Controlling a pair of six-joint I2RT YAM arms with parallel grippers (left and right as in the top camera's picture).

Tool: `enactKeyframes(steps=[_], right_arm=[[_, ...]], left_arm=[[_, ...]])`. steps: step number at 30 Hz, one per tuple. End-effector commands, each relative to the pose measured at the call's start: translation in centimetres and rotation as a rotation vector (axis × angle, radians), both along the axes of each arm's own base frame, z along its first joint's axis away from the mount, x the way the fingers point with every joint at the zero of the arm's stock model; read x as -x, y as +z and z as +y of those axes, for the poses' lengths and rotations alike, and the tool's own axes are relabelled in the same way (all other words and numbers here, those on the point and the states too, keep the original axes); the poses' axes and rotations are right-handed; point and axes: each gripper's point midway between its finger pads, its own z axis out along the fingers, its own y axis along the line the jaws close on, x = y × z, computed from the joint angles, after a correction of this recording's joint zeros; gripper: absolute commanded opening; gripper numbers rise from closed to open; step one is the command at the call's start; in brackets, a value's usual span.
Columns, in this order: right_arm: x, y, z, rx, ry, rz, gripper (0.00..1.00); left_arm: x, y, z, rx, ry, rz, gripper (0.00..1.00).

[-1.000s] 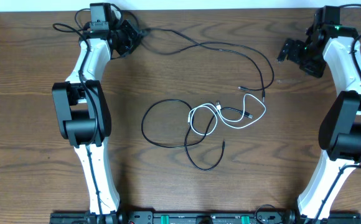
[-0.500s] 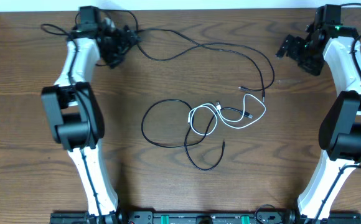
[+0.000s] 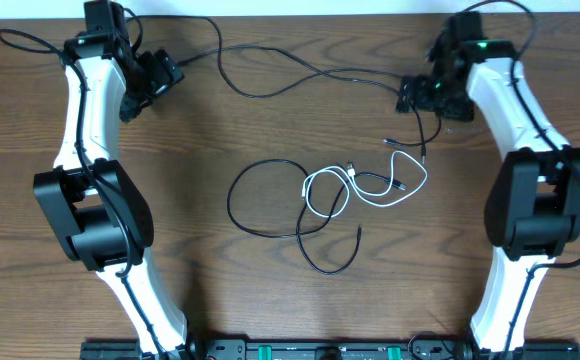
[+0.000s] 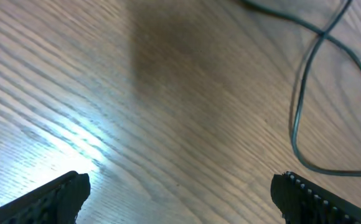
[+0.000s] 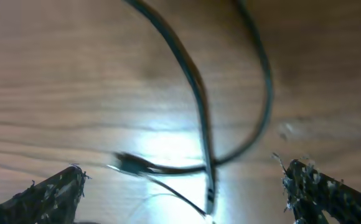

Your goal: Untangle cables

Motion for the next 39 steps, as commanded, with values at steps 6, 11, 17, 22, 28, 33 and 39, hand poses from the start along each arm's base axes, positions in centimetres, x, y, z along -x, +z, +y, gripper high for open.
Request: enactKeyframes(steps=[6, 11, 17, 22, 28, 33, 39], right_arm=[[0.6, -1.6, -4.1, 0.134, -0.035, -0.007, 0.99], [-0.2, -2.3, -2.4, -0.005, -0.033, -0.044, 0.99], [-0.4, -3.7, -2.9, 0.085, -0.037, -0.039, 0.97], [-1.1, -5.5, -3.2, 0.152, -0.033, -0.044, 0.91], [-2.9, -5.4, -3.3, 0.168, 0.029, -0.117, 0.71], [-2.2, -7.8, -1.0, 0.093, 0.202, -0.078, 0.78], [-1.2, -11.0, -0.8, 0.123, 0.218, -0.010, 0.76]], left_arm=[[0.2, -0.4, 0.7, -0.028, -0.001, 0.013, 0.98], [0.2, -0.4, 0.7, -0.028, 0.000, 0.013, 0.98], [0.2, -0.4, 0.7, -0.028, -0.001, 0.013, 0.99], [0.2, -0.4, 0.7, -0.028, -0.001, 0.013, 0.99], [0.1, -0.4, 0.7, -0.028, -0.001, 0.013, 0.99], [0.1, -0.4, 0.7, -0.028, -0.001, 0.013, 0.99], [0.2, -0.4, 0.7, -0.028, -0.001, 0.013, 0.99]])
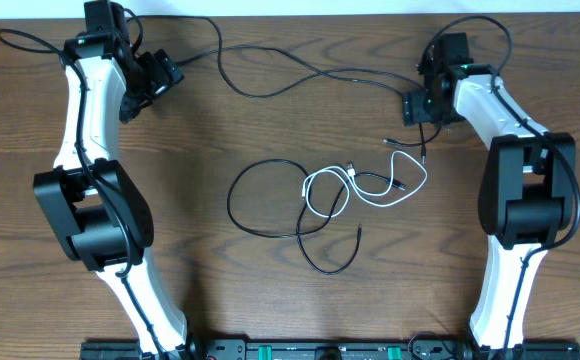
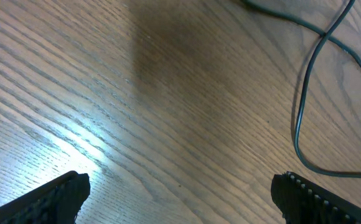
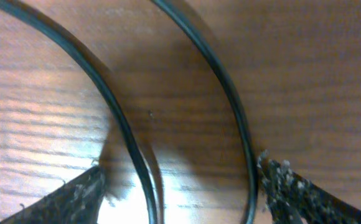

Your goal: Untangle cables

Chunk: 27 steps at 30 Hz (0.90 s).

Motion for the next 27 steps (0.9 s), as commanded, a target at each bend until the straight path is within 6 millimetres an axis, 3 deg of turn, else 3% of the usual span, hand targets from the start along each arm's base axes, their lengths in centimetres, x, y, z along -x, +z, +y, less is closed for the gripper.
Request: enactKeyframes(steps=[1, 3, 10, 13, 18, 23, 27], right_arm=[[2.1, -4.9, 0.6, 0.006, 0.048, 0.118, 0.72], [2.2, -5.2, 0.6, 0.004, 0.045, 0.124, 0.52], [2.1, -4.4, 1.3, -0.056, -0.001, 0.136, 0.02], [1.6, -3.0, 2.1, -0.117, -0.022, 0.143, 0.01], [0.5, 1.2, 3.7, -0.251, -0.069, 0.156, 0.01], [-0.2, 6.9, 7.0, -0.519, -0.063, 0.170, 0.01], [-0.8, 9.1, 8.5, -0.635, -0.059, 0.158, 0.01]], left_arm=[[0.1, -0.4, 0.6, -0.022, 0.000, 0.012, 0.99], [0.1, -0.4, 0.6, -0.022, 0.000, 0.012, 0.99], [0.1, -0.4, 0.6, -0.022, 0.000, 0.012, 0.99], [0.1, -0.4, 0.6, -0.022, 0.000, 0.012, 0.99], [0.1, -0.4, 0.6, -0.022, 0.001, 0.012, 0.99], [0.2, -0.4, 0.6, -0.020, 0.000, 0.015, 0.99], [0.6, -0.5, 0.5, -0.017, 0.000, 0.033, 0.99]])
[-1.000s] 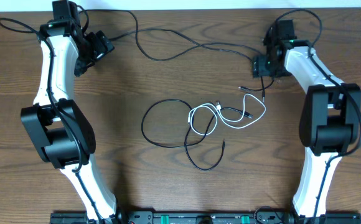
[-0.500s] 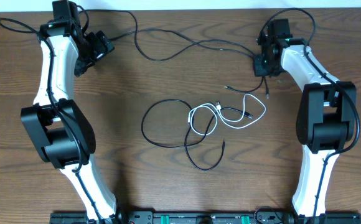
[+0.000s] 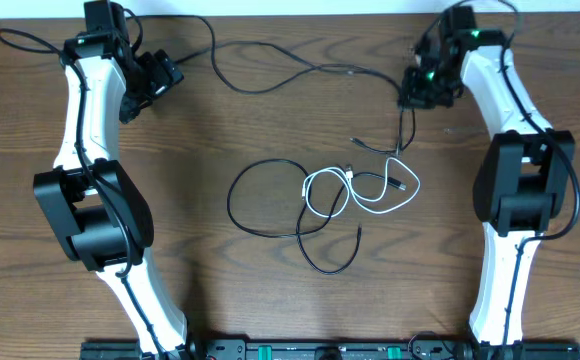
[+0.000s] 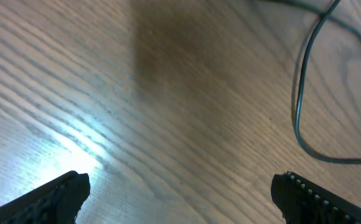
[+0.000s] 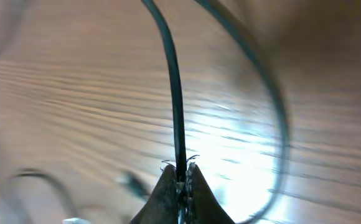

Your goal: Untangle cables

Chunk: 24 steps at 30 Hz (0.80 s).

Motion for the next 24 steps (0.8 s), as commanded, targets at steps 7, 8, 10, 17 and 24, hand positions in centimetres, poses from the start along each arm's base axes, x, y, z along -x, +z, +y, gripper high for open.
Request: enactKeyframes(steps=[7, 8, 10, 17, 24], right_arm=[[-2.0, 3.6, 2.3, -0.179, -0.058, -0.050, 0.01], [-2.2, 3.1, 1.4, -0.123, -0.085, -0.050, 0.01], [-2.5, 1.5, -1.8, 0.074, -0.160, -0.051, 0.01], [-1.5, -0.7, -4.8, 0.263, -0.153, -0.032, 0.01], [-0.1, -4.7, -4.8, 0.264, -0.162, 0.015, 0.03]], left_arm=[[0.3, -0.4, 0.5, -0.020, -0.001, 0.019, 0.99], [0.3, -0.4, 0.5, -0.020, -0.001, 0.019, 0.99], [0.3, -0.4, 0.5, -0.019, -0.001, 0.019, 0.99], [0.3, -0.4, 0.5, -0.019, -0.001, 0.019, 0.99], [0.3, -0.4, 0.5, -0.019, -0.001, 0.019, 0.99]])
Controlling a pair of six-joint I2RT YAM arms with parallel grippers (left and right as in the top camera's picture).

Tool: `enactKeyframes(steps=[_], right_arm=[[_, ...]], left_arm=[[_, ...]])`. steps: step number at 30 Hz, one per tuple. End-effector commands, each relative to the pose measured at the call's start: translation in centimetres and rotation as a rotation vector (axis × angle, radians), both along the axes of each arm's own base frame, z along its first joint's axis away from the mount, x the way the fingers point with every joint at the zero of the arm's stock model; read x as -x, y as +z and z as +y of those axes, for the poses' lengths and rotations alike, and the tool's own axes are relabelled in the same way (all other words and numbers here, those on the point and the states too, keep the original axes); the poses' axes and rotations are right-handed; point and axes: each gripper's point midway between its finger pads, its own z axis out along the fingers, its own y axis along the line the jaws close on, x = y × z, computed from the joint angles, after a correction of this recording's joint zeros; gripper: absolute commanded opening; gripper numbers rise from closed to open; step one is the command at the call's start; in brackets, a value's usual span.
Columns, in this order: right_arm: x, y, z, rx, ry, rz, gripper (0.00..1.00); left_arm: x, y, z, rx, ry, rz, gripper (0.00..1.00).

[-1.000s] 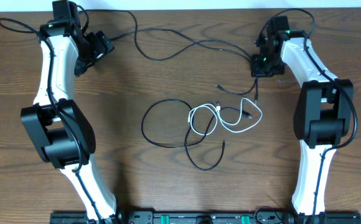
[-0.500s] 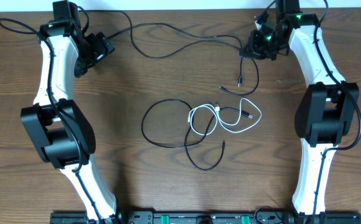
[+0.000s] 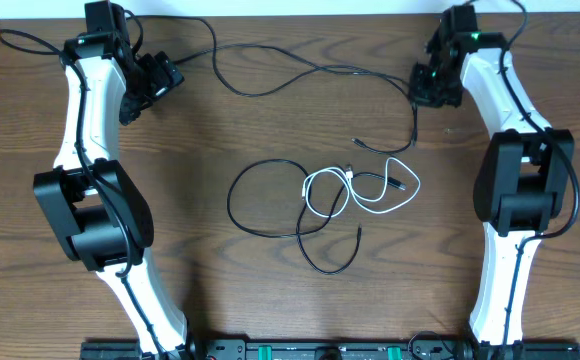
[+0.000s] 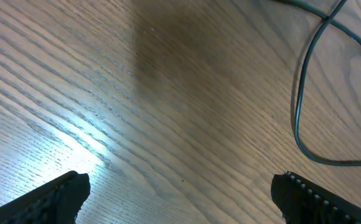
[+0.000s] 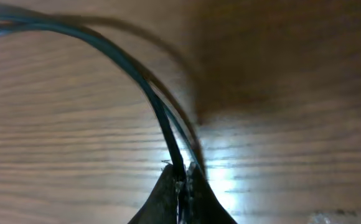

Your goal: Untangle cables

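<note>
A long black cable [image 3: 300, 68] runs along the far side of the table, and my right gripper [image 3: 425, 92] is shut on it near its right end; the cable [image 5: 149, 106] rises from the pinched fingertips [image 5: 182, 171]. Its free end [image 3: 358, 143] hangs down toward the middle. At the centre, a white cable [image 3: 365, 188] lies tangled with a black loop [image 3: 270, 200]. My left gripper [image 3: 160, 78] stays open at the far left, with bare wood between its fingers [image 4: 62, 193] and a cable bend [image 4: 305, 112] to the right.
The table's far edge [image 3: 290, 14] runs just behind the long cable. Both arms' white links [image 3: 90, 110] stand along the left and right sides. A rail [image 3: 290, 350] lines the near edge.
My right gripper, shut on the black cable, has shifted slightly right and toward the far edge. The cable's free end lies stretched out a little more. The left gripper is unchanged.
My right gripper was open above the black cable's right end, then open low over it with strands between the fingers. By 0.8 s ago it was shut on the cable and had drawn it away from the white tangle. It holds it still. The left gripper has stayed open.
</note>
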Motion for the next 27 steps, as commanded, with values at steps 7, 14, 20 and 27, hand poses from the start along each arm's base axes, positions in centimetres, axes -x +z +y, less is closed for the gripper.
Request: enactKeyframes(steps=[7, 14, 20, 27], right_arm=[[1.5, -4.1, -0.5, 0.035, -0.003, 0.024, 0.26], [-0.2, -3.9, 0.2, 0.080, 0.188, -0.088, 0.46], [-0.2, -4.6, 0.8, 0.085, 0.231, -0.090, 0.30], [2.1, -8.3, 1.9, 0.150, 0.349, 0.009, 0.18]], left_arm=[[0.2, -0.4, 0.6, -0.020, -0.001, 0.014, 0.99], [0.2, -0.4, 0.6, -0.020, -0.001, 0.014, 0.99], [0.2, -0.4, 0.6, -0.020, -0.001, 0.014, 0.99], [0.2, -0.4, 0.6, -0.020, -0.001, 0.014, 0.99]])
